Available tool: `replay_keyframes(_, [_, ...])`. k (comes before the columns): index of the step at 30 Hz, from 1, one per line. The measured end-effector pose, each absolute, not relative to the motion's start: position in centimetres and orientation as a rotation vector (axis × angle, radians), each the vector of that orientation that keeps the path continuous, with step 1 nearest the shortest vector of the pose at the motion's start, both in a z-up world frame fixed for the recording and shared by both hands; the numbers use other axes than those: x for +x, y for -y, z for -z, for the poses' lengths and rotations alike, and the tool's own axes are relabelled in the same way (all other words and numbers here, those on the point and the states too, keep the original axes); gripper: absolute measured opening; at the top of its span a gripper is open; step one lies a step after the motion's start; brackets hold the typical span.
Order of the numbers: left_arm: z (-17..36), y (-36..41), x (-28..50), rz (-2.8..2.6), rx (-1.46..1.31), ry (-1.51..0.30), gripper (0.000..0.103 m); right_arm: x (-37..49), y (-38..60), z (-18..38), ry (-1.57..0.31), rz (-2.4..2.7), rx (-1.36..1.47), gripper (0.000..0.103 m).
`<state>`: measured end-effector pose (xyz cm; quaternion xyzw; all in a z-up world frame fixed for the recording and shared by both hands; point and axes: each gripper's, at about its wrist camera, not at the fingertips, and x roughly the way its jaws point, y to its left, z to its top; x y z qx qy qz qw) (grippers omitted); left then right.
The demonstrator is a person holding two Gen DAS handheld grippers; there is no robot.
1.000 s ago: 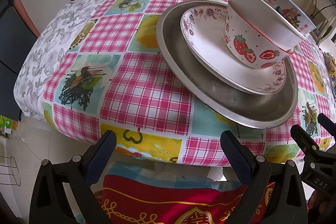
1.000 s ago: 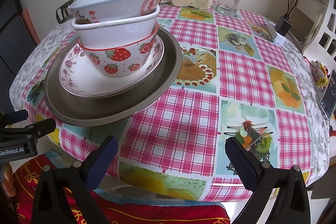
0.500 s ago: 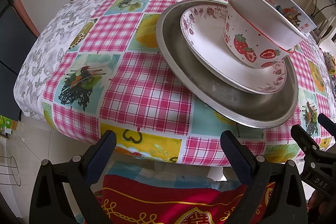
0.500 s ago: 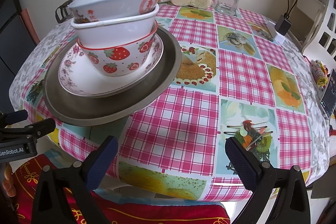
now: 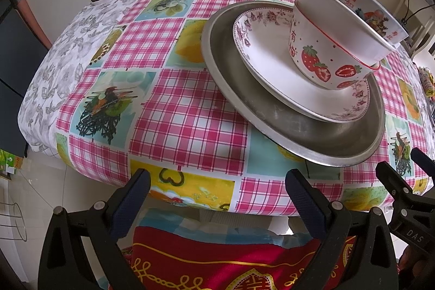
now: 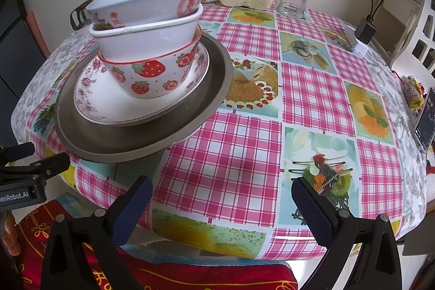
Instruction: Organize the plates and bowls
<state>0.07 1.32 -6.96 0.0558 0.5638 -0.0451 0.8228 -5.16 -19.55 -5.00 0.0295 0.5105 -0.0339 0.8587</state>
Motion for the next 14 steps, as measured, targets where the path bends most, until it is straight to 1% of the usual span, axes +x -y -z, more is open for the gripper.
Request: replay_keyframes(14, [6.68,-1.25,-0.09,0.097,0.119,-1.193,0.099,-5.36,19.64,4.96,-1.078,0.075,0.066,0.103])
